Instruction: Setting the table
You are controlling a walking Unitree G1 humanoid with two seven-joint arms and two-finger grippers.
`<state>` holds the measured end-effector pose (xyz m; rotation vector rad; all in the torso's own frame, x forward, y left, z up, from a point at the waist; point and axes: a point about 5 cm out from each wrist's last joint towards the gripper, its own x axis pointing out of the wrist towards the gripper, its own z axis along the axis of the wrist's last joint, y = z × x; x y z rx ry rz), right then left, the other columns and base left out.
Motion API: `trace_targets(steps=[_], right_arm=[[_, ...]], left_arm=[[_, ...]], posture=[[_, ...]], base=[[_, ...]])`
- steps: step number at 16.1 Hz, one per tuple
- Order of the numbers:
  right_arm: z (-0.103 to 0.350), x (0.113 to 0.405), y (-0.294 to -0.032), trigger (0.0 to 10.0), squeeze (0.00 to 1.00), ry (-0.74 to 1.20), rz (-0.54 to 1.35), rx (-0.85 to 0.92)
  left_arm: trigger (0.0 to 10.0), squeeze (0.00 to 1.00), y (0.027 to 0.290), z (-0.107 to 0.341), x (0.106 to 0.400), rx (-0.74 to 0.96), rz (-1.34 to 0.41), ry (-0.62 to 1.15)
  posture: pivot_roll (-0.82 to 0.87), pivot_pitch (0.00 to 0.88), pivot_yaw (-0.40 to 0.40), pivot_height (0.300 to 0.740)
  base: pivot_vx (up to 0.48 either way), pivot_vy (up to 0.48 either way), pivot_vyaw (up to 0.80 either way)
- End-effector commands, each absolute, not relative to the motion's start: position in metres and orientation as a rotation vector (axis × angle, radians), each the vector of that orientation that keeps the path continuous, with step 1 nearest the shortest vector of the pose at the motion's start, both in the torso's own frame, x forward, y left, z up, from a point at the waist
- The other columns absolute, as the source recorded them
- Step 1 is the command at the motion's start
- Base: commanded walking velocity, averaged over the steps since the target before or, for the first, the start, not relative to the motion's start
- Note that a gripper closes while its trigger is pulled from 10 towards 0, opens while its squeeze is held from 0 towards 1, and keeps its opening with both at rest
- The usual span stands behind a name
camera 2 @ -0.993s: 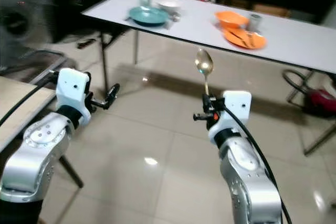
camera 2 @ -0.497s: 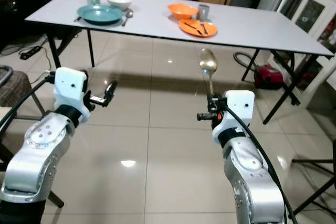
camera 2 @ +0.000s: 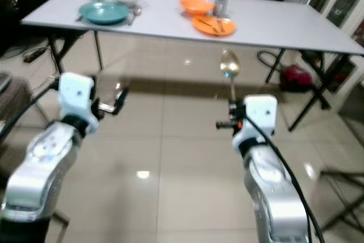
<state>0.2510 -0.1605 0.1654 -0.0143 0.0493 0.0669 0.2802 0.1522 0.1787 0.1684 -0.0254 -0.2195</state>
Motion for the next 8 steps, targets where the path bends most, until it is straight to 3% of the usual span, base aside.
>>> trace_targets(steps=[1,2,8], right_arm=[[0.1656,0.2509,-0.1675,10.0,0.00,0.046,0.043,-0.024],[0.1654,0.2508,-0.1674,10.0,0.00,0.046,0.043,-0.026],[0.1647,0.2512,-0.1666,10.0,0.00,0.045,0.041,-0.060]], left_arm=[[10.0,0.00,0.1444,0.1790,0.2823,0.159,-0.252,-0.029],[10.0,0.00,0.1441,0.1791,0.2824,0.157,-0.252,-0.029],[10.0,0.00,0.1450,0.1789,0.2836,0.156,-0.252,-0.029]], posture=[[-0.01,0.000,-0.064,0.740],[-0.01,0.000,-0.064,0.740],[-0.02,0.000,-0.062,0.740]], base=[[0.371,0.000,-0.54],[0.371,0.000,-0.54],[0.371,0.000,0.00]])
